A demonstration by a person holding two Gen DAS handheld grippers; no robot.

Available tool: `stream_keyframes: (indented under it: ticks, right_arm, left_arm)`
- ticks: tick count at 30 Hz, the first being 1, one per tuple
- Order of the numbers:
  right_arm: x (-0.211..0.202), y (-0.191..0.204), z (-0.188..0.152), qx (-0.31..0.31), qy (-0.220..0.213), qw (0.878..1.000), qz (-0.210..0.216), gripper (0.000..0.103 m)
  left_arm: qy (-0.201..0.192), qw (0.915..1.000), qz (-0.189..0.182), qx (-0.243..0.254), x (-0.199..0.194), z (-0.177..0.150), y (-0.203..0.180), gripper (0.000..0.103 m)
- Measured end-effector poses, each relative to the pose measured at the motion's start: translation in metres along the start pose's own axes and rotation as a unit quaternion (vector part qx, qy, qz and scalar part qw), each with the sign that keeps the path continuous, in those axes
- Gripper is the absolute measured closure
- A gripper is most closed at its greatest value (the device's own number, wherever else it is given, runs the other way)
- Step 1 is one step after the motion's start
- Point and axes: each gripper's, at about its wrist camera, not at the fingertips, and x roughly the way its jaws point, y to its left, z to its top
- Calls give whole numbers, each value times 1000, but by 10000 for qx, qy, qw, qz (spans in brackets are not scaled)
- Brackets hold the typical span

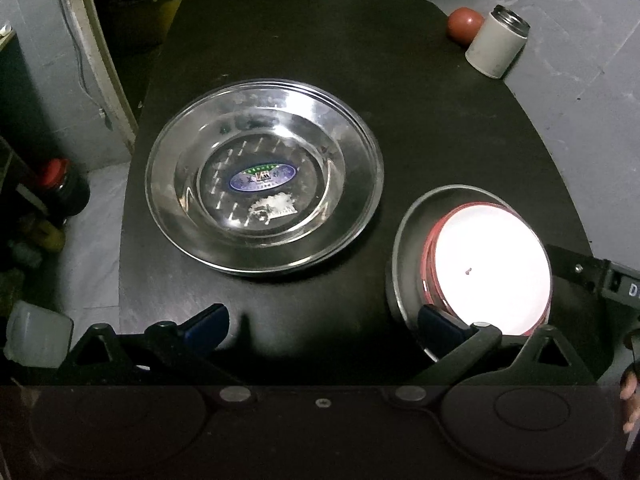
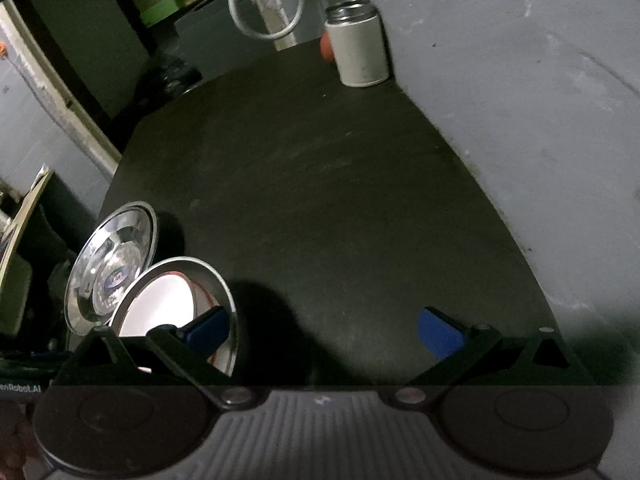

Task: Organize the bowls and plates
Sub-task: 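Grasp the rim of the steel bowl holding the white bowls with both grippers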

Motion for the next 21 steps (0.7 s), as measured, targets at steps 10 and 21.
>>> stream_keyframes:
  ticks: [10,21]
  right_arm:
    - [12,2,9,-400,227,9989,104,0]
    - [18,7,2,-574,389,9976,74,6]
  left_arm:
    - [-5,9997,47,-234,6,-1,-7,13]
    - [202,9998,49,-40,13,3,-15,23]
